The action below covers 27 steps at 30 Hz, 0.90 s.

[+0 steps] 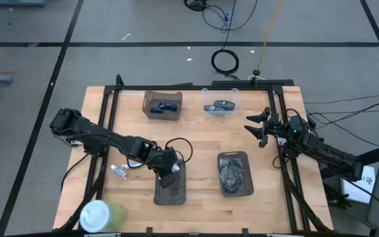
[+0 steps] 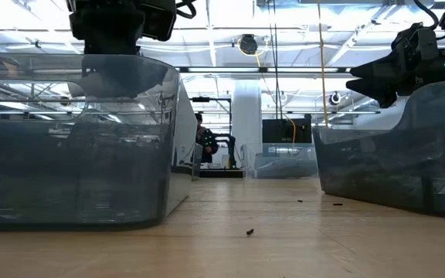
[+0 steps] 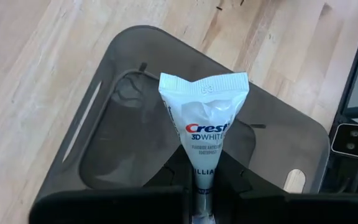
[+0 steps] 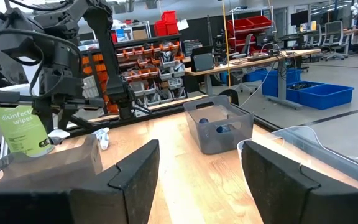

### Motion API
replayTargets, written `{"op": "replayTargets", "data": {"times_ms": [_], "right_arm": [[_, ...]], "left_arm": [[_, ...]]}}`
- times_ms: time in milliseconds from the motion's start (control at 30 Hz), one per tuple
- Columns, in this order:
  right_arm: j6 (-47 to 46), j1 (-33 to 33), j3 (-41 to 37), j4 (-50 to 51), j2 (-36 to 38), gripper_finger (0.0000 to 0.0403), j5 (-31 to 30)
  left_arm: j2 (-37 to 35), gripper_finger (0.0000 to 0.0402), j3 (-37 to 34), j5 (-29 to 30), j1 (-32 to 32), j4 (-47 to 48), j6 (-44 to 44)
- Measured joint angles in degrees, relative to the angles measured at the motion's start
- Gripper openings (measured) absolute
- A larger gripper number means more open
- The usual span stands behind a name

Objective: Pick & Place Travel size toiletries
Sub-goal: Put the bottom white toothpaste into the bottom left black bin, then put the left white toothpaste into the bottom left black bin

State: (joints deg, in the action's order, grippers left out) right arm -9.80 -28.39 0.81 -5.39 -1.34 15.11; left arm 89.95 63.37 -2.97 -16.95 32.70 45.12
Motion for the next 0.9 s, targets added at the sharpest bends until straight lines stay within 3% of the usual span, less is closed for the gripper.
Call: {"op": "replayTargets", "data": {"times_ms": [200,600,900], "right_arm": [[0.0,-0.01,0.01,0.0,-0.02,0.0216,0.0],[0.0,0.01,0.01,0.0,0.0,0.0219,0.0],[0.0,0.0,0.01,0.0,-0.01,0.0217,0.0]], "left_arm": [[0.0,0.0039,0.0,0.81,0.2,0.08,2.94],[0.0,0.0186,0.0,0.14,0.33,0.39,1.47],[-0.04,0.0202,0.0,-6.17,0.76,6.51,6.21]]}}
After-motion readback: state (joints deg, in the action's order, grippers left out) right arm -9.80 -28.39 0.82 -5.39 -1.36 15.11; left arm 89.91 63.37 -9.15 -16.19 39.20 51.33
